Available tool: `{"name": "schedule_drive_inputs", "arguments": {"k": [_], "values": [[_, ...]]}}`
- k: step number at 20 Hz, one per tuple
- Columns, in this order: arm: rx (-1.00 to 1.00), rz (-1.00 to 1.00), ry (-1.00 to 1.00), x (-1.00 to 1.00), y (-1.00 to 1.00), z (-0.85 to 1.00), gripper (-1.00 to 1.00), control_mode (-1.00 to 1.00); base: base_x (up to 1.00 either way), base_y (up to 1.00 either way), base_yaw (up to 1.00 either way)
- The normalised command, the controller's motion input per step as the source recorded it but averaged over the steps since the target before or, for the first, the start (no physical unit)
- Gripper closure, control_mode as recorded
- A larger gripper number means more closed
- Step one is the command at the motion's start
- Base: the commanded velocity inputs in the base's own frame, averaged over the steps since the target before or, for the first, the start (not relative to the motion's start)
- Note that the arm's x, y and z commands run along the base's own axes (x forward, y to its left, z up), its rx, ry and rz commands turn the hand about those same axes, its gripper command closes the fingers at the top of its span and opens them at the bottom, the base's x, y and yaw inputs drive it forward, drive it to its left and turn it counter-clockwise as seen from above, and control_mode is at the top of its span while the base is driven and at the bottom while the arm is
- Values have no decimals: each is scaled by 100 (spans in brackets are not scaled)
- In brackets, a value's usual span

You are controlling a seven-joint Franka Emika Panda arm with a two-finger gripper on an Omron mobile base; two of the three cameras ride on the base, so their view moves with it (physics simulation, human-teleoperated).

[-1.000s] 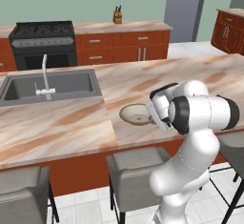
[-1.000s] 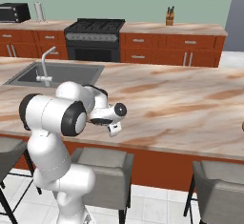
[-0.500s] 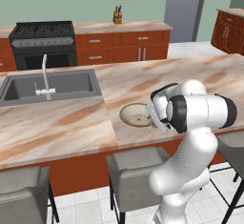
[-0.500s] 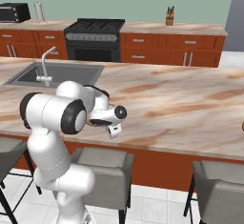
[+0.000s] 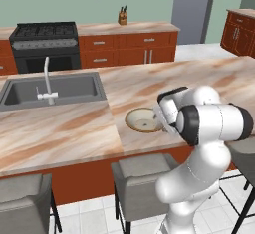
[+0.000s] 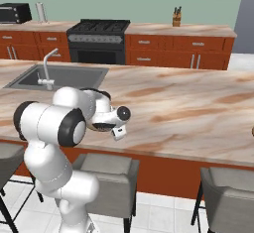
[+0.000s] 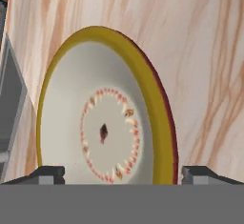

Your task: Pick up the bowls from the cabinet and place each bowl in front of a stool on the dining counter.

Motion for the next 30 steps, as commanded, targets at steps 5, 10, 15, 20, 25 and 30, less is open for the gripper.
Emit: {"name": "schedule_drive_inputs", "arguments": {"k": [5,10,15,20,25,30], "values": [[-10,-1,-3,0,-6,52,-100,-100,0,0,0],[-13,0,0,-15,-16,74,-100,-100,0,0,0],[-11,0,0,-25,-21,69,-100,-100,0,0,0],[-10,0,-1,-41,-12,56,-100,-100,0,0,0],[-13,0,0,-59,0,89,-100,-100,0,0,0],[-13,0,0,-54,0,100,-100,-100,0,0,0]]}}
